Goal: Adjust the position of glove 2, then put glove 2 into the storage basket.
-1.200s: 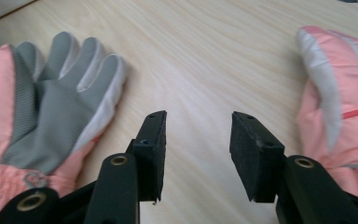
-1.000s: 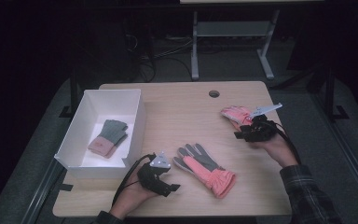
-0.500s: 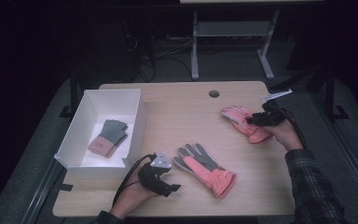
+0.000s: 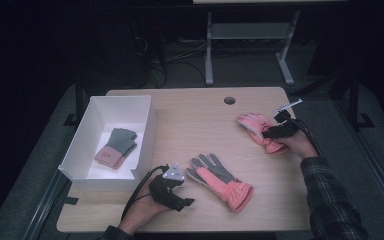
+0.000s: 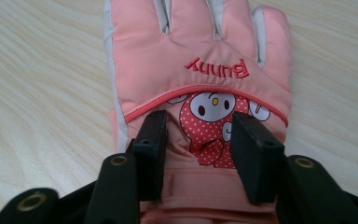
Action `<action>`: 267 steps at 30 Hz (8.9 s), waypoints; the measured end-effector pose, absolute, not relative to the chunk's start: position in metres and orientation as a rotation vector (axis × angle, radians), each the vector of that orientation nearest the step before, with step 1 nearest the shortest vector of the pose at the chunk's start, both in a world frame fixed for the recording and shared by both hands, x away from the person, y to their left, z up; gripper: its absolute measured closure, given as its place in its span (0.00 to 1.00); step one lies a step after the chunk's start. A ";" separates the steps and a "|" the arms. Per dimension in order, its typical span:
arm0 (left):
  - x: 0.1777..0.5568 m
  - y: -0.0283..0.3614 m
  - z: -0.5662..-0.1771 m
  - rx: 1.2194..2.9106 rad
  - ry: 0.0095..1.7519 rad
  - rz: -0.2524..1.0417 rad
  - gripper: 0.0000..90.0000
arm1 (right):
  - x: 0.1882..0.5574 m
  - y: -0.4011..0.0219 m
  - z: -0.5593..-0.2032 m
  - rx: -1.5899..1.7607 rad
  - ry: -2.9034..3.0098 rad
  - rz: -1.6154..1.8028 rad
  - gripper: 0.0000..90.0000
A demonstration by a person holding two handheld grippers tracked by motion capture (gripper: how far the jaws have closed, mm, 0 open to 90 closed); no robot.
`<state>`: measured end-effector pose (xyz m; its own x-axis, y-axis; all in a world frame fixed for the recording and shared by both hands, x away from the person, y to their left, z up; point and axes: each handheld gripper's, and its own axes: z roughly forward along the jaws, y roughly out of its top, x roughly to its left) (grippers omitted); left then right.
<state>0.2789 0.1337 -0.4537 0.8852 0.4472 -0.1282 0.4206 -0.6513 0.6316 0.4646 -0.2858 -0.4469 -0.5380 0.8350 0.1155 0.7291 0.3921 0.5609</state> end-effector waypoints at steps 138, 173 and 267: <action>0.273 0.121 -0.435 2.337 0.613 0.032 1.00 | 0.321 -0.208 -0.402 0.957 2.622 1.180 1.00; 0.313 0.085 -0.435 2.315 0.644 0.025 1.00 | 0.282 -0.214 -0.442 0.904 2.741 1.135 1.00; 0.350 0.043 -0.424 2.244 0.741 -0.082 0.17 | 0.296 -0.161 -0.449 0.985 2.611 1.058 1.00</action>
<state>0.3504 0.0434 -0.4237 0.8295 0.4854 -0.2764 0.5341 -0.5446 0.6466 0.2962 -0.1611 -0.4495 -0.7710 0.6296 0.0958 0.5188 0.5336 0.6680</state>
